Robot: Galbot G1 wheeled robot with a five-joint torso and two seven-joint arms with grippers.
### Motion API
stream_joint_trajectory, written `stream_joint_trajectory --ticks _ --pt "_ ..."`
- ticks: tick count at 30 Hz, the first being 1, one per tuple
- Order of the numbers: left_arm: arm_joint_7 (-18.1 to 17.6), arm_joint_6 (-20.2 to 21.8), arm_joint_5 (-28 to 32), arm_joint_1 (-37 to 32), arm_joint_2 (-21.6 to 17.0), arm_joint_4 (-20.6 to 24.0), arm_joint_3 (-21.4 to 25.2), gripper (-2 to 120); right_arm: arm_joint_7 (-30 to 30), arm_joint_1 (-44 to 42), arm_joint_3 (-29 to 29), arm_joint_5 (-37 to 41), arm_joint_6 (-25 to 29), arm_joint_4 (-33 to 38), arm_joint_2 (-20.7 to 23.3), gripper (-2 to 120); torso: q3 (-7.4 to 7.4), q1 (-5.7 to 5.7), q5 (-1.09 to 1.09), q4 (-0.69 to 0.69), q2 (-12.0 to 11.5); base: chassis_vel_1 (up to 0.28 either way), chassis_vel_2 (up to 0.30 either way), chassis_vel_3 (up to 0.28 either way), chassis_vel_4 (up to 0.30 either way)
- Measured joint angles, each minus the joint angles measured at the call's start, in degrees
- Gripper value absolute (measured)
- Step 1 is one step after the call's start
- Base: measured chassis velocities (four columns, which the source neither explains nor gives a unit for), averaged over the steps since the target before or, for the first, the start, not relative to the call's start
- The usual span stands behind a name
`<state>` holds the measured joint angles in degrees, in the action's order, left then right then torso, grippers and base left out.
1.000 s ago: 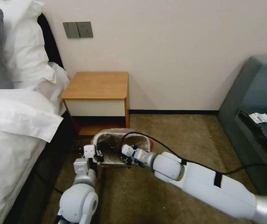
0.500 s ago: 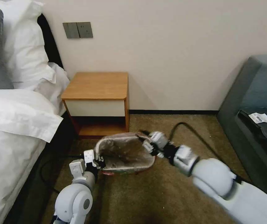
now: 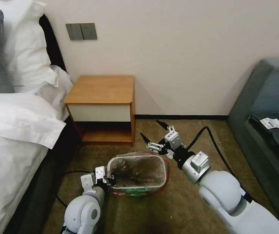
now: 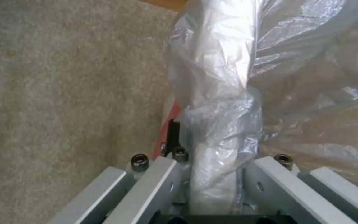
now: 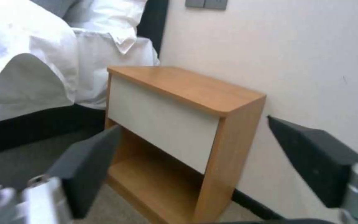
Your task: Pick up the garbage bag from the table and place it over the trash can.
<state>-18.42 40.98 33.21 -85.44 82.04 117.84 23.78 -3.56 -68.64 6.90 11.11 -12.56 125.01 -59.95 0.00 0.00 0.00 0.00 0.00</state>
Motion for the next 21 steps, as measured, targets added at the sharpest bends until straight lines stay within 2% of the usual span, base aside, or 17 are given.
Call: stream_joint_trajectory --ticks 11,16,17,20,21 --pt "1.32 -0.31 -0.53 -0.05 -0.11 -0.91 -0.13 3 -0.84 -2.2 -0.34 -1.83 1.26 -0.61 -2.07 100 0.0 0.0 0.0 0.0 0.0 0.0 0.0 0.0 0.0" --pt "2.29 -0.39 -0.61 0.03 -0.26 -0.86 -0.11 19 -1.15 -2.15 -0.59 -2.21 1.27 -0.86 -2.69 100 0.0 0.0 0.0 0.0 0.0 0.0 0.0 0.0 0.0" --pt "2.29 -0.39 -0.61 0.03 -0.26 -0.86 -0.11 19 -1.15 -2.15 -0.59 -2.21 1.27 -0.86 -2.69 100 0.0 0.0 0.0 0.0 0.0 0.0 0.0 0.0 0.0" --pt "2.57 -0.4 -0.62 0.23 -0.45 -0.45 -0.13 34 -1.35 -2.26 -0.66 -2.61 1.36 -1.16 -3.07 100 0.0 0.0 0.0 0.0 0.0 0.0 0.0 0.0 0.0" --pt "2.57 -0.4 -0.62 0.23 -0.45 -0.45 -0.13 34 -1.35 -2.26 -0.66 -2.61 1.36 -1.16 -3.07 100 0.0 0.0 0.0 0.0 0.0 0.0 0.0 0.0 0.0"
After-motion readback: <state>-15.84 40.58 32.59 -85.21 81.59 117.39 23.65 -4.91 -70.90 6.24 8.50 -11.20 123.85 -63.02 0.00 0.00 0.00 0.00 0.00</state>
